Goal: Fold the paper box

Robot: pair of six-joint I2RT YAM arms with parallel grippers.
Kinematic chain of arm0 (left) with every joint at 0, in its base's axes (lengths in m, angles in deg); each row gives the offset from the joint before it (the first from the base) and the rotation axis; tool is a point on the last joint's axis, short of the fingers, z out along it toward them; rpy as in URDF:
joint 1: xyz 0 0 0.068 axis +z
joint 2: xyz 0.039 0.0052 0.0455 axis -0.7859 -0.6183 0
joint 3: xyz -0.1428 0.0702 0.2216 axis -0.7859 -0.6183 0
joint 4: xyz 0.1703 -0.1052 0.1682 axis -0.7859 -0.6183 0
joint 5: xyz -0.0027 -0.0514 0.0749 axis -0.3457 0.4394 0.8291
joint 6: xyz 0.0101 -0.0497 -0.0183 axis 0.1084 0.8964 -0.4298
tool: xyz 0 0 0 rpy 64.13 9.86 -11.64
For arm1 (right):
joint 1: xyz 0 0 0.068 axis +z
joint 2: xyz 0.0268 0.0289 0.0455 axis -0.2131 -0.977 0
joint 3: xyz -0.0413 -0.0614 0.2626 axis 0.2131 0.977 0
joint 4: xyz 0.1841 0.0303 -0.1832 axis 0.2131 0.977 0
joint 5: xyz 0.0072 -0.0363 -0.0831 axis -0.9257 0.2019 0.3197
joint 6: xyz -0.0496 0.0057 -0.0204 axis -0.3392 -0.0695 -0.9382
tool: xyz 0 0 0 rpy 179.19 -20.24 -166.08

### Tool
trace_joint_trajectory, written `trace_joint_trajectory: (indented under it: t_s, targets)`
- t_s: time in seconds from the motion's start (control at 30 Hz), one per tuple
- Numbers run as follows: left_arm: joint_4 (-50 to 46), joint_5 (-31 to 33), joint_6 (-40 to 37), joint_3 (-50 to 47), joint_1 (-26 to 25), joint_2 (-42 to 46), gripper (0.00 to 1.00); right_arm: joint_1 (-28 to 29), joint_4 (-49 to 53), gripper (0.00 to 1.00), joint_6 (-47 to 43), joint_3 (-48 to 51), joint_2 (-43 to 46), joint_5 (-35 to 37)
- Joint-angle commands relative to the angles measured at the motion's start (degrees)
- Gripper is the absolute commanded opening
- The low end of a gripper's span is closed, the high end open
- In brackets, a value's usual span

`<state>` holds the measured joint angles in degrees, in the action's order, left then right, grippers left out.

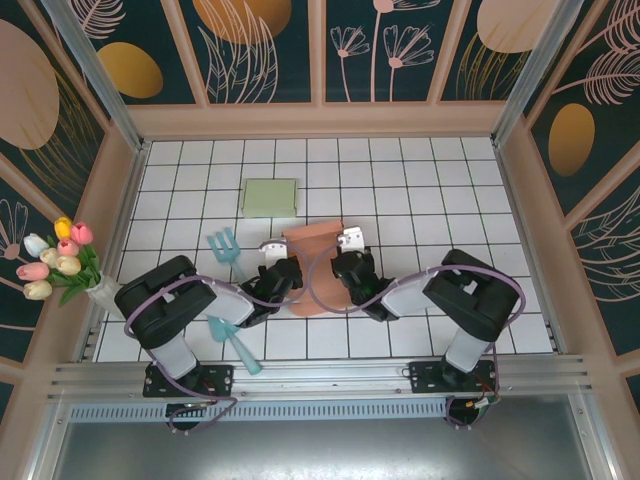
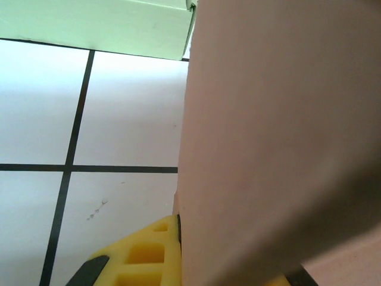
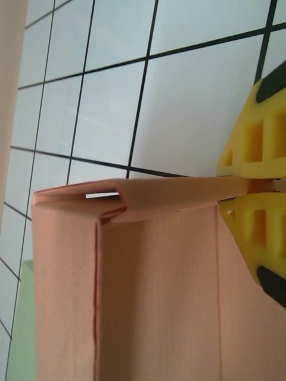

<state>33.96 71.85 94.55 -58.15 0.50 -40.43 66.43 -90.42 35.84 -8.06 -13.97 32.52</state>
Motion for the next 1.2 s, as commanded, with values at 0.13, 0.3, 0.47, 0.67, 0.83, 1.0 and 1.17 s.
trace_joint_trajectory:
  t_s: [0.13,0.3,0.47,0.67,0.83,1.0,1.17]
  targets:
    - [-6.9,3.1,9.2,1.1,-3.2,2.7,0.00,-1.6,15.0,0.08,15.1,-4.1,-1.6,14.6]
    - [-7.1,2.4,8.0,1.6,-4.1,3.1,0.00,-1.8,7.1,0.19,8.6,-0.9,1.8,6.1]
    - [-8.0,2.9,7.9,3.0,-4.0,1.3,0.00,-2.6,-0.2,0.32,5.2,4.3,7.6,-5.0]
    - [-6.2,-0.6,8.2,4.3,-4.1,-2.0,0.00,-3.7,-2.8,0.45,0.1,6.8,12.3,-10.4]
    - [-5.8,-2.3,8.0,4.8,-4.0,-2.6,0.00,-4.2,-1.8,0.45,-3.0,5.2,13.1,-12.1]
    - [-5.9,-2.9,8.1,4.7,-4.1,-2.2,0.00,-4.2,2.4,0.38,-4.6,1.4,10.9,-7.4]
    - [-6.4,-2.0,8.7,4.5,-4.1,-1.9,0.00,-4.0,4.5,0.21,-3.8,0.2,8.3,1.1]
